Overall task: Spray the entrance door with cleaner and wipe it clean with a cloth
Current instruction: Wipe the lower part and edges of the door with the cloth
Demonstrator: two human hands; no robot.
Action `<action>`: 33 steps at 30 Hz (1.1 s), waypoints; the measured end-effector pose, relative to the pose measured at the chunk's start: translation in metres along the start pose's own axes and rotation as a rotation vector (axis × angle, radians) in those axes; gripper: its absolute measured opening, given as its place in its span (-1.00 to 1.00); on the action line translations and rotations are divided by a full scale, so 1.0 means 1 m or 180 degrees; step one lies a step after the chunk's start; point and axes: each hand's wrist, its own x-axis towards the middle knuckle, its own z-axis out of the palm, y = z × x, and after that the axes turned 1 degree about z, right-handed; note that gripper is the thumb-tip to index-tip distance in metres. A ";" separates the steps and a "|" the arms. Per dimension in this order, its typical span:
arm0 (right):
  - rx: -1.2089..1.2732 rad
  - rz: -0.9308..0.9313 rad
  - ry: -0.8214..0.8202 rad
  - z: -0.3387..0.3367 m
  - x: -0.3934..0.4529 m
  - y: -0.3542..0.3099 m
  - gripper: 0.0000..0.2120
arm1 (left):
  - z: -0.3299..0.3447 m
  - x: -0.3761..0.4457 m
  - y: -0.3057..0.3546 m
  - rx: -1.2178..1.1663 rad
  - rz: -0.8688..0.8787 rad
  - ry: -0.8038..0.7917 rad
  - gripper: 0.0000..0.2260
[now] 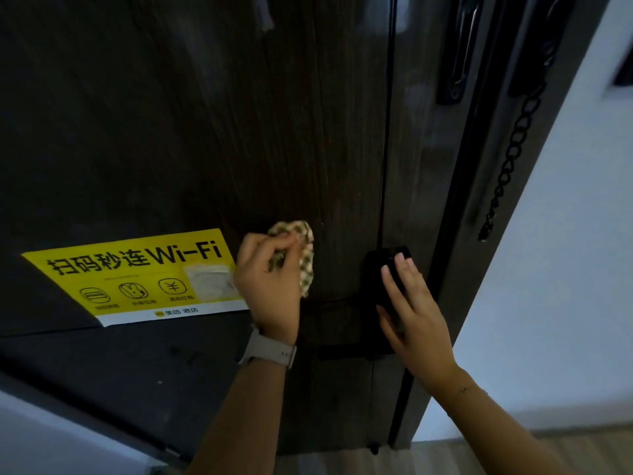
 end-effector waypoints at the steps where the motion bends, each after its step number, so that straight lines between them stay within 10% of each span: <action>1: 0.0005 -0.0019 0.0005 0.000 0.000 0.000 -0.38 | 0.004 -0.016 -0.005 0.0005 -0.0161 -0.0130 -0.90; 7: 0.0018 -0.0089 -0.0021 -0.001 0.000 0.004 -0.34 | 0.012 -0.098 -0.041 0.0329 -0.0751 -0.1269 -0.86; 18: 0.0125 -0.0013 -0.0019 -0.003 -0.001 0.001 -0.35 | 0.021 0.036 0.060 -0.0034 0.0233 -0.0213 -0.93; 28: 0.0150 0.0006 -0.0143 -0.007 -0.001 0.002 -0.29 | 0.043 -0.094 -0.013 0.0720 -0.0551 -0.1766 -0.90; 33: 0.0051 -0.0015 -0.0312 -0.016 -0.001 0.004 -0.31 | 0.034 -0.055 0.020 0.0473 -0.0235 -0.1220 -0.94</action>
